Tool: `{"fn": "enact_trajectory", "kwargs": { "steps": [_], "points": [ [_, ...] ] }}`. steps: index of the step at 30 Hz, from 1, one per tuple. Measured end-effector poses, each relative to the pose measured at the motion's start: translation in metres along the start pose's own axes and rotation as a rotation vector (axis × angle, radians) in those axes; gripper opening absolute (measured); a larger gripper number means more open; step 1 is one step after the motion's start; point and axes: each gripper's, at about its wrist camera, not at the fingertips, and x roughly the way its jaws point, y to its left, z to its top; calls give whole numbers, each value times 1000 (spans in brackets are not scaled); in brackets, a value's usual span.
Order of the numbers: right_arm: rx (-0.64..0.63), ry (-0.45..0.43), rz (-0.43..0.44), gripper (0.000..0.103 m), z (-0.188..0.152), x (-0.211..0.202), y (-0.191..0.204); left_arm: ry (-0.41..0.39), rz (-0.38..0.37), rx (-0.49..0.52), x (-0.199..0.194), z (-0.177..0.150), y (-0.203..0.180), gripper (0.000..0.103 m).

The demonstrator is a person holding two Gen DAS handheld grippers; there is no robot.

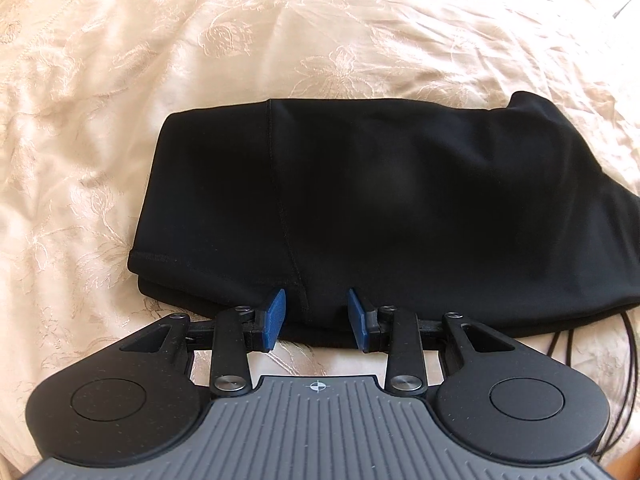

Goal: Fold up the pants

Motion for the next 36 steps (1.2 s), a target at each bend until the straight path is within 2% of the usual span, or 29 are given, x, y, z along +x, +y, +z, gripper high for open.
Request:
{"fn": "enact_trajectory", "kwargs": {
  "steps": [7, 11, 15, 20, 29, 33, 36],
  "points": [
    [21, -6, -21, 33, 17, 5, -37, -43, -28, 61, -22, 0, -44, 34],
    [3, -12, 5, 33, 26, 10, -63, -69, -60, 94, -29, 6, -96, 34],
    [-25, -2, 38, 32, 37, 18, -98, -63, -91, 84, -30, 10, -160, 34],
    [27, -16, 43, 32, 56, 18, -170, -64, -131, 112, -32, 7, -242, 34],
    [107, -52, -3, 33, 90, 16, -323, -86, -180, 285, -27, 13, -385, 34],
    [117, -35, -1, 35, 106, 26, -374, -71, -188, 343, -18, 19, -431, 34],
    [125, 22, 13, 37, 114, 42, -401, -47, -195, 368, -13, 19, -455, 34]
  ]
}}
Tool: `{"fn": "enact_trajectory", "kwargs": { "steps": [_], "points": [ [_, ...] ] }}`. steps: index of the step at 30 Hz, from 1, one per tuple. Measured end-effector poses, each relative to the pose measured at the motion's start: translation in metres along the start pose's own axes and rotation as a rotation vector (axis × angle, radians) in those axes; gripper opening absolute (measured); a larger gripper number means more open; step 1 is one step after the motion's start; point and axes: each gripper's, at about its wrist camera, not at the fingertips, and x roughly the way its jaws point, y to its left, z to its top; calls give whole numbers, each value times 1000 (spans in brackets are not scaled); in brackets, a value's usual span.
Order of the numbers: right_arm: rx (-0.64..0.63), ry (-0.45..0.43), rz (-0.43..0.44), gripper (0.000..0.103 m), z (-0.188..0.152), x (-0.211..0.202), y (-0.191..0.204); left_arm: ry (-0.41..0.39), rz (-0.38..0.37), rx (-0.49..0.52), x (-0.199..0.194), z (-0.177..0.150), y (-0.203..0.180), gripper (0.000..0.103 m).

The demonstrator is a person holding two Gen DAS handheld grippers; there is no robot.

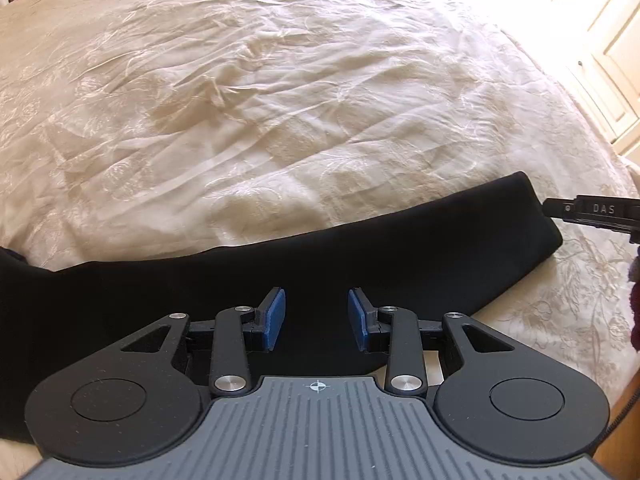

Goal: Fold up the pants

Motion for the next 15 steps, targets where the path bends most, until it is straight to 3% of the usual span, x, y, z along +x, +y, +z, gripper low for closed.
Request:
{"fn": "enact_trajectory", "kwargs": {
  "steps": [7, 15],
  "points": [
    [15, 182, 132, 44, -1, 46, -27, 71, 19, 40, 22, 4, -20, 34],
    [31, 224, 229, 61, 3, 67, -38, 124, 40, 61, 45, 11, -33, 34]
  ]
}}
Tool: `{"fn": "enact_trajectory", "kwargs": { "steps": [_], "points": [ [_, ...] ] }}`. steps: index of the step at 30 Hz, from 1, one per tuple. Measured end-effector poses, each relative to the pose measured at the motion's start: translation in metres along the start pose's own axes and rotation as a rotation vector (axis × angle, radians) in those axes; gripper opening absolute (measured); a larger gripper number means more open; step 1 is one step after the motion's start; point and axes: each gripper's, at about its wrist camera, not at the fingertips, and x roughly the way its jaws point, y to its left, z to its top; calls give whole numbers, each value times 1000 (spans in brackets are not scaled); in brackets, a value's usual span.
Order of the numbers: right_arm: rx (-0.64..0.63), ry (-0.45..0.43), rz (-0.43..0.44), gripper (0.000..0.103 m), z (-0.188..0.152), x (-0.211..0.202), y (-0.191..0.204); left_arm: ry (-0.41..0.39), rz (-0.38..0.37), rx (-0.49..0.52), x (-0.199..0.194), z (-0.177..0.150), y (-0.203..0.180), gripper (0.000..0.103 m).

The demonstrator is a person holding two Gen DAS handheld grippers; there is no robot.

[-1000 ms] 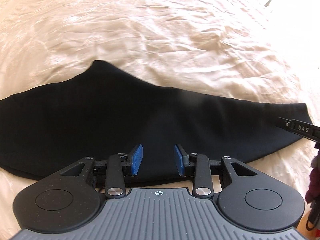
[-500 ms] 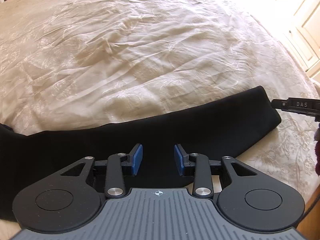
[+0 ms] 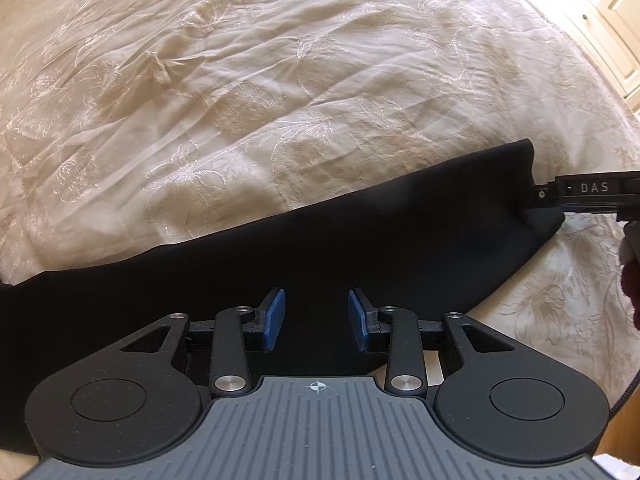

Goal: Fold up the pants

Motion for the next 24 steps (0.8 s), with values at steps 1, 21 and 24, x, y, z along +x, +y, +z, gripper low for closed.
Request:
{"fn": "enact_trajectory", "kwargs": {
  "steps": [1, 21, 24],
  "points": [
    [-1, 0, 5, 63, 1, 1, 0, 5, 1, 6, 2, 2, -2, 34],
    [-67, 1, 116, 9, 7, -14, -14, 34, 23, 56, 45, 17, -33, 36],
    [-45, -15, 143, 9, 5, -22, -16, 35, 22, 66, 45, 18, -34, 36]
  ]
}}
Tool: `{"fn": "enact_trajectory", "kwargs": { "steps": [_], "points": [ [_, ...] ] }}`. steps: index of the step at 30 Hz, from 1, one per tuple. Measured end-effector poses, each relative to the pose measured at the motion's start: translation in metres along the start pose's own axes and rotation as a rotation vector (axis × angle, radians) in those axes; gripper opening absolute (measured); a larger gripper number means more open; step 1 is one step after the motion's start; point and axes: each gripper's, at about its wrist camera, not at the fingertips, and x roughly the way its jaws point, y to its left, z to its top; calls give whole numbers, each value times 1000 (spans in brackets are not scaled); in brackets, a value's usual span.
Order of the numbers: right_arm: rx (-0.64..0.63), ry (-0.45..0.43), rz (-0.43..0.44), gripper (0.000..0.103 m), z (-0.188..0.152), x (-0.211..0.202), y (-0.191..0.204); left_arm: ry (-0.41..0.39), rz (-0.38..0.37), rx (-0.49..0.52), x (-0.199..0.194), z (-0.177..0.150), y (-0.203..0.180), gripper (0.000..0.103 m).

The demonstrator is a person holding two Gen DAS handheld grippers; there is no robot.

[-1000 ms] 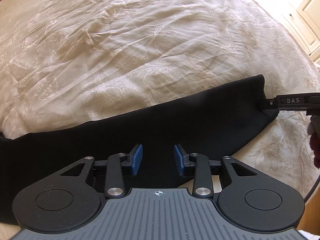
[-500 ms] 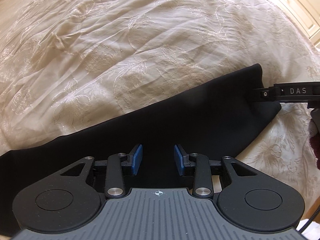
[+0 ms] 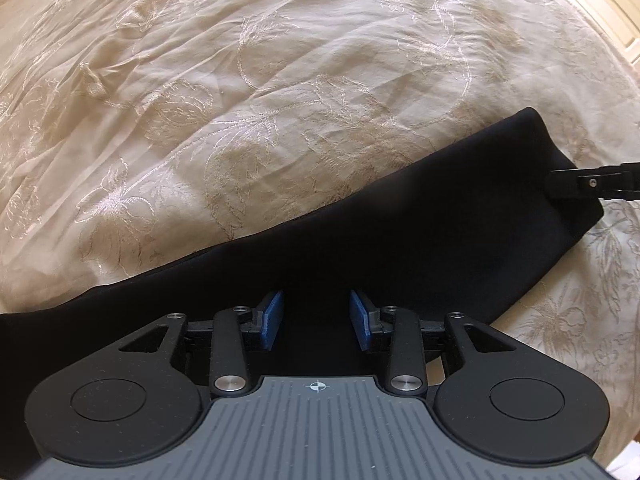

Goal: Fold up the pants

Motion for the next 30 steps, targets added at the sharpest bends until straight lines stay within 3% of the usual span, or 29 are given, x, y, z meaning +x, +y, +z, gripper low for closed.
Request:
{"fn": "enact_trajectory", "kwargs": {
  "steps": [10, 16, 19, 26, 30],
  "points": [
    [17, -77, 55, 9, 2, -36, 24, -124, 63, -82, -31, -13, 22, 36],
    [2, -109, 78, 9, 0, -52, 48, -45, 98, -84, 2, 10, 35, 35],
    [-20, -124, 83, 9, -1, -55, 69, -60, 84, -59, -4, 13, 36, 34],
    [-112, -156, 96, 9, -12, -67, 140, -141, 32, -229, -49, -27, 92, 34],
    [-149, -160, 134, 9, -27, -59, 192, -174, 43, -268, -70, -58, 129, 34]
  ]
}}
